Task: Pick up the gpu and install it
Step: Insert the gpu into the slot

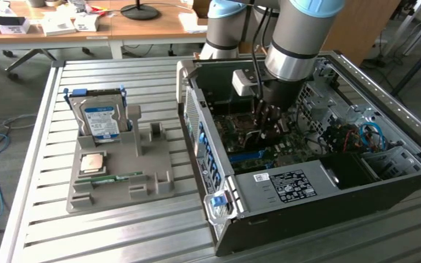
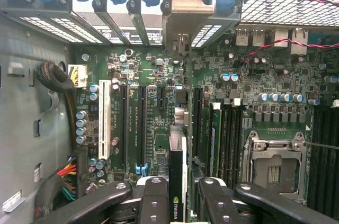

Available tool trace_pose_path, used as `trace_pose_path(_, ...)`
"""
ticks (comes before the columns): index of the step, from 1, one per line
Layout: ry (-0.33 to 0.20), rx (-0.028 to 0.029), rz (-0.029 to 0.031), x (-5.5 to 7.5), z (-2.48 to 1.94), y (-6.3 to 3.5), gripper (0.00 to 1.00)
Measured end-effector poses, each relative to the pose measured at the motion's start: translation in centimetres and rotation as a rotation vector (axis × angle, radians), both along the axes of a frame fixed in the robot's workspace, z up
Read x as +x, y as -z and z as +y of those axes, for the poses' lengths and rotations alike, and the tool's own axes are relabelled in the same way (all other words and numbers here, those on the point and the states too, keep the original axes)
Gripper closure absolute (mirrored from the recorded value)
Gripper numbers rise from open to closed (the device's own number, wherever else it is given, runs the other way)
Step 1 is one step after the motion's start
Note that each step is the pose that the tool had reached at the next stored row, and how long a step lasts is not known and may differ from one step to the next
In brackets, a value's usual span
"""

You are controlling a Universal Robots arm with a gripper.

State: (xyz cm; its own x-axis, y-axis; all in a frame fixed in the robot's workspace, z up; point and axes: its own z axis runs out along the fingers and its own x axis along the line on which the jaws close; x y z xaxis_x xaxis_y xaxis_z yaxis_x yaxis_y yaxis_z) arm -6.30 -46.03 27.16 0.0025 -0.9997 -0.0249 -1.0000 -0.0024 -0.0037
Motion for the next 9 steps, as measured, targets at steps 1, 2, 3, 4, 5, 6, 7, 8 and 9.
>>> trace_pose_path(1, 0.0, 0.0, 0.0, -0.04, 0.0, 0.0, 0.74)
trace_pose_path(2, 0.0, 0.0001, 0.0, -0.07, 0.01, 0.0, 0.74)
trace_pose_path(3, 0.0, 0.0001, 0.0, -0.09, 0.01, 0.0, 0.74)
trace_pose_path(4, 0.0, 0.0001, -0.0001, -0.11, 0.01, 0.0, 0.74)
trace_pose_path(5, 0.0, 0.0001, 0.0, -0.11, 0.0, 0.0, 0.74)
trace_pose_path(6, 0.0, 0.0, 0.0, -0.11, 0.0, 0.0, 0.74)
trace_pose_path(7, 0.0, 0.0001, 0.0, -0.11, 0.0, 0.0, 0.74)
trace_pose_path(8, 0.0, 0.0, 0.0, -0.12, 0.0, 0.0, 0.74)
trace_pose_path(9, 0.0, 0.0001, -0.0001, -0.16, 0.0, 0.0, 0.74)
